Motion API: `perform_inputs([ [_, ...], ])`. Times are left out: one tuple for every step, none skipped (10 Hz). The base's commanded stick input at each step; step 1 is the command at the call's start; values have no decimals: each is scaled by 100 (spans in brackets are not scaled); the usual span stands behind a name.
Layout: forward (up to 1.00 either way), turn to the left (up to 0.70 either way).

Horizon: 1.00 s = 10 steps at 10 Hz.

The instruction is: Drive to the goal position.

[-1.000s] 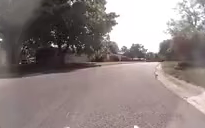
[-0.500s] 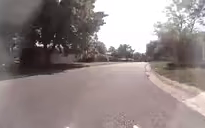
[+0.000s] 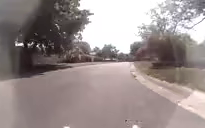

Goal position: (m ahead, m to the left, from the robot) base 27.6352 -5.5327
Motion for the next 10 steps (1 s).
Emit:
perform_inputs([
  [69, 3],
  [69, 3],
  [69, 3],
  [69, 3],
  [69, 3],
  [69, 3],
  [69, 3],
  [69, 3],
  [69, 3],
  [69, 3],
])
